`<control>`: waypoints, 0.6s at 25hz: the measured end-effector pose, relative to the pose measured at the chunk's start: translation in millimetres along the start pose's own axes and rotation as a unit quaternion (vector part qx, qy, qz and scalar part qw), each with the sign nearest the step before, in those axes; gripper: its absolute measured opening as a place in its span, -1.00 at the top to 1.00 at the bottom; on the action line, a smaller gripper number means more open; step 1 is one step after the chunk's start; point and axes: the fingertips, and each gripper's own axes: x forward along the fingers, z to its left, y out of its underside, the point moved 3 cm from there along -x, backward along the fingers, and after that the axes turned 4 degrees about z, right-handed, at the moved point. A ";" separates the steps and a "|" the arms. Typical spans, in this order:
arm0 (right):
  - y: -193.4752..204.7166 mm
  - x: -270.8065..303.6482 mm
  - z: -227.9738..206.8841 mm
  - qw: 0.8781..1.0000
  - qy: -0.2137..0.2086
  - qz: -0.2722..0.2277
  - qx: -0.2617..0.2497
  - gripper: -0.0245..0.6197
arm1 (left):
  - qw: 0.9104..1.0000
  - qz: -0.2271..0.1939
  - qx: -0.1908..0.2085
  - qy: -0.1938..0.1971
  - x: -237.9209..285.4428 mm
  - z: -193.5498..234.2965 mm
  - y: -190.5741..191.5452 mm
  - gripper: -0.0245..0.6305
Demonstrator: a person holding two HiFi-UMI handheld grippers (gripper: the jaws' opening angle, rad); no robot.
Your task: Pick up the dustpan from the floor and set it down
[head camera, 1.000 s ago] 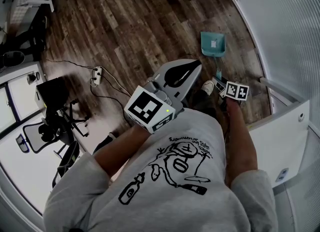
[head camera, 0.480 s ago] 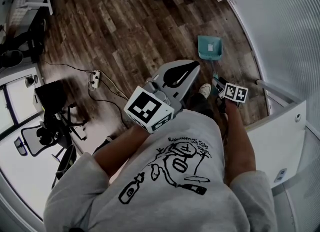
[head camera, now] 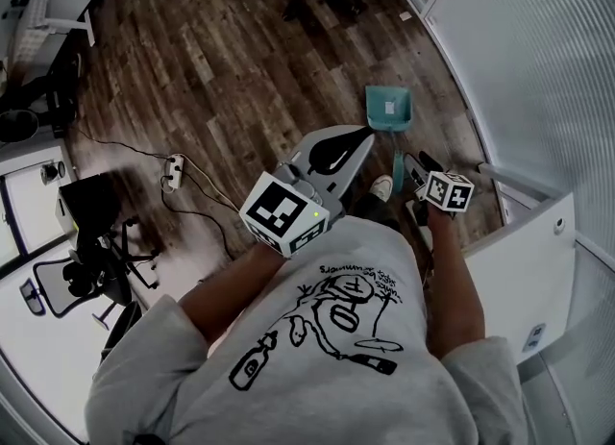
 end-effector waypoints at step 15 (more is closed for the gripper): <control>-75.4 -95.5 93.8 0.981 0.021 -0.109 -0.157 0.36 | 1.000 -0.009 0.012 0.019 7.8 -15.1 -15.7 0.92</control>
